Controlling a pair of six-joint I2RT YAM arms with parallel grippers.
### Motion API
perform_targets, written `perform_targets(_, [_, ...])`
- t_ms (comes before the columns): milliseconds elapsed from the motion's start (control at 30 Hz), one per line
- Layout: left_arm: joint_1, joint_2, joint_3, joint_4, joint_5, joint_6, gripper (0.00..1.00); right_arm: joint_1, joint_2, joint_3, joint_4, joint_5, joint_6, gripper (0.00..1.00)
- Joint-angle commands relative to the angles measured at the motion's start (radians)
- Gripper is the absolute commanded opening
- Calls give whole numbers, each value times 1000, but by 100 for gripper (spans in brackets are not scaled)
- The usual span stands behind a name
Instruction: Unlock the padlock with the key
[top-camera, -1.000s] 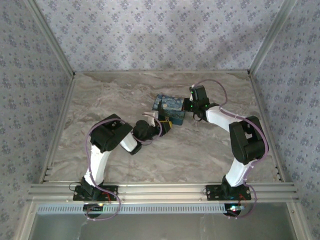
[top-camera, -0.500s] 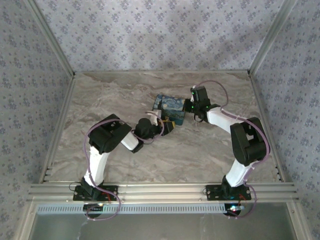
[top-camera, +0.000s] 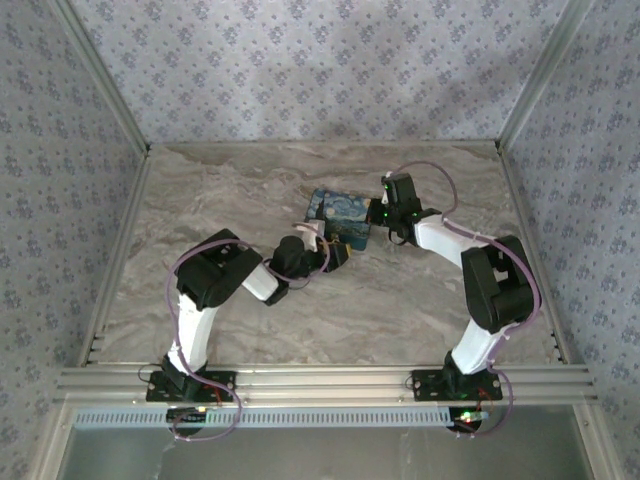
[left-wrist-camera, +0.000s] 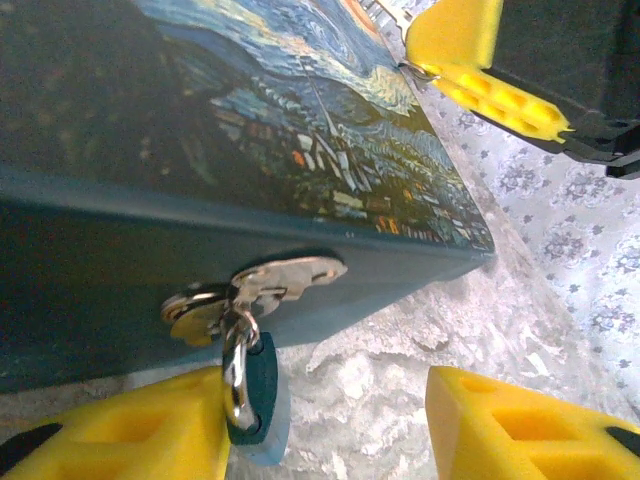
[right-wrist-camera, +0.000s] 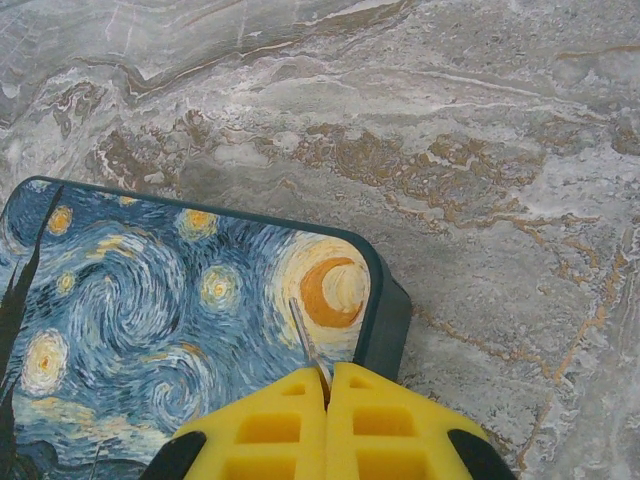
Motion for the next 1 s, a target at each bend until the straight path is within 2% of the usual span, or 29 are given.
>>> perform_targets(0, [-14, 48, -63, -30, 22, -51, 53, -4, -31, -15, -29, 18, 13, 0])
perform_targets(133, [-14, 43, -57, -43, 21, -43, 54, -4, -28, -14, -27, 17, 17, 0])
perform_targets(233, [-15, 40, -37, -86, 9, -34, 50, -3, -31, -14, -28, 17, 17, 0])
perform_targets(600, [6, 38, -28, -149, 22, -22, 23, -5, -40, -24, -26, 15, 14, 0])
perform_targets(767, [20, 37, -20, -161, 38, -24, 15, -5, -46, -23, -26, 10, 9, 0])
perform_targets(800, [23, 37, -18, -165, 39, -26, 15, -6, -46, -22, -26, 8, 9, 0])
perform_targets(833, [26, 37, -18, -165, 38, -28, 21, -5, -46, -23, -26, 4, 7, 0])
perform_targets(900, [28, 36, -14, -181, 30, -37, 38, -5, -46, -25, -26, 4, 8, 0])
perform_targets(967, [28, 34, -5, -204, 26, -33, 45, -5, -45, -30, -21, 3, 9, 0])
